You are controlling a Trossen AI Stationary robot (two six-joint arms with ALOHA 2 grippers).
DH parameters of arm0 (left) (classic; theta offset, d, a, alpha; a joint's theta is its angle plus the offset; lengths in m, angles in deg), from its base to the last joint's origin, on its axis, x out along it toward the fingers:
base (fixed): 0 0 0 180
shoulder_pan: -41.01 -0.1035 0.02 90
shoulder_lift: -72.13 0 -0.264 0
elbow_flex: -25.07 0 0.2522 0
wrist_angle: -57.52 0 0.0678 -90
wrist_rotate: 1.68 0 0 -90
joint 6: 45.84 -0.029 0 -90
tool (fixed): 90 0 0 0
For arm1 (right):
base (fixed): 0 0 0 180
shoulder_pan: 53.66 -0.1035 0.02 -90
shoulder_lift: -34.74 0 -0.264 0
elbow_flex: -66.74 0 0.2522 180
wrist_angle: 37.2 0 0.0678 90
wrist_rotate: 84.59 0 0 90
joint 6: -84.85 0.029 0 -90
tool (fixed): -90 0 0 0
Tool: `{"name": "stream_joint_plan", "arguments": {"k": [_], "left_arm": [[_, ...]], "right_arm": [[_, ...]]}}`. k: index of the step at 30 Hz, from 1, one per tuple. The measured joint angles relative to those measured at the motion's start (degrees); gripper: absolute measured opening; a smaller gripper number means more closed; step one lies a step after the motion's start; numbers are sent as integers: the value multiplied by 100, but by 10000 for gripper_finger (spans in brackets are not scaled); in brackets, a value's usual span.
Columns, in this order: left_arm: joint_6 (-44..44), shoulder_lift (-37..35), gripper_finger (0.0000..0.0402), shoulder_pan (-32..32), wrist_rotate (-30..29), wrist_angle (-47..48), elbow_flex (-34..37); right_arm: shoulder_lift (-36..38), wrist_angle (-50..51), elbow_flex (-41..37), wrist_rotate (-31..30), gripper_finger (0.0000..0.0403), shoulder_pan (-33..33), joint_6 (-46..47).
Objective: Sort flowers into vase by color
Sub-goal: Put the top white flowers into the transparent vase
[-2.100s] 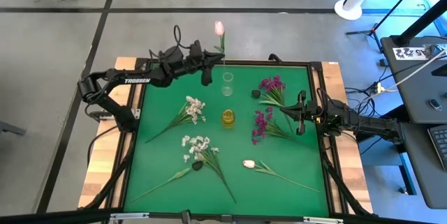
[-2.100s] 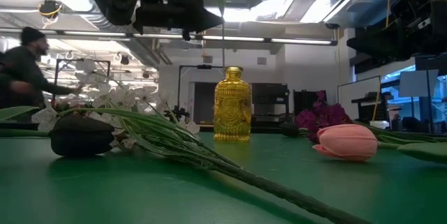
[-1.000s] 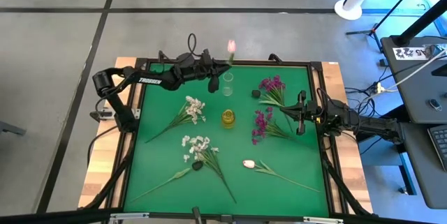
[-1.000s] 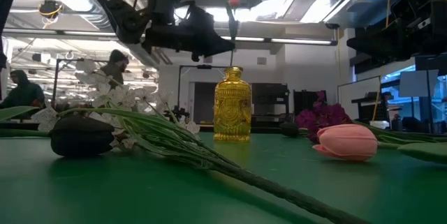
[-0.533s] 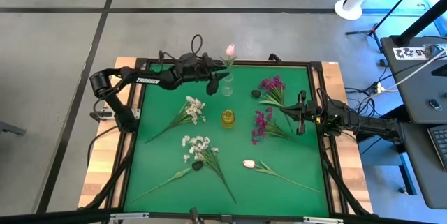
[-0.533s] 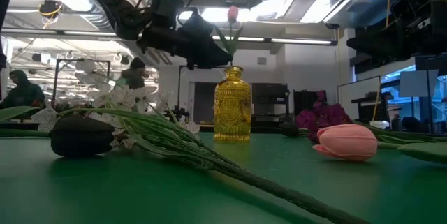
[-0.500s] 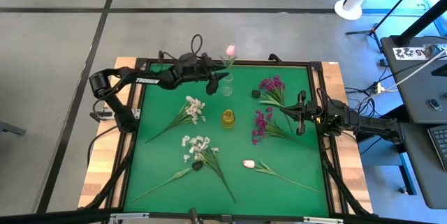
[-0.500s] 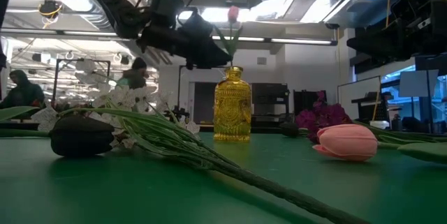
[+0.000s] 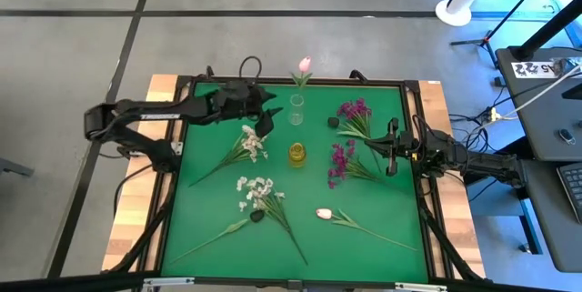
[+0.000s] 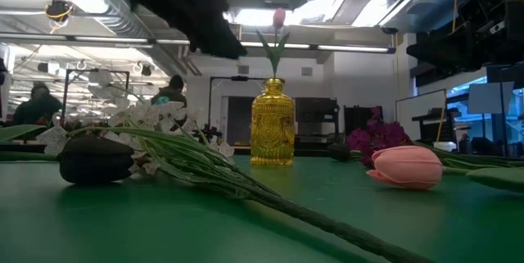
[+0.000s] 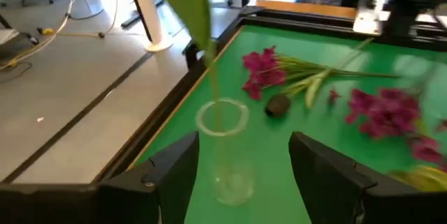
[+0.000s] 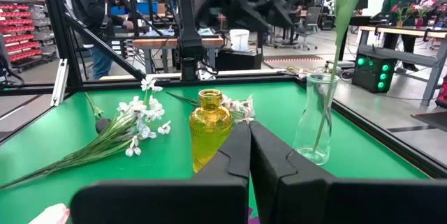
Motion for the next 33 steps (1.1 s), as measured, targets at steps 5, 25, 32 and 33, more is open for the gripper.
{"name": "stream_joint_plan", "arguments": {"k": [5, 25, 32, 33], "left_arm": [[282, -580, 220, 704, -166, 455, 0], [3053, -836, 220, 2077, -763, 3703, 0], [4116, -834, 220, 2333, -704, 4636, 0], [4254, -834, 220, 2365, -702, 4775, 0]], "right_arm": [[0, 0, 0, 1, 1, 0, -1], [0, -9, 1, 0, 1, 0, 1], [-2, -95, 1, 0, 1, 0, 1], [-2, -137, 1, 0, 1, 0, 1]]}}
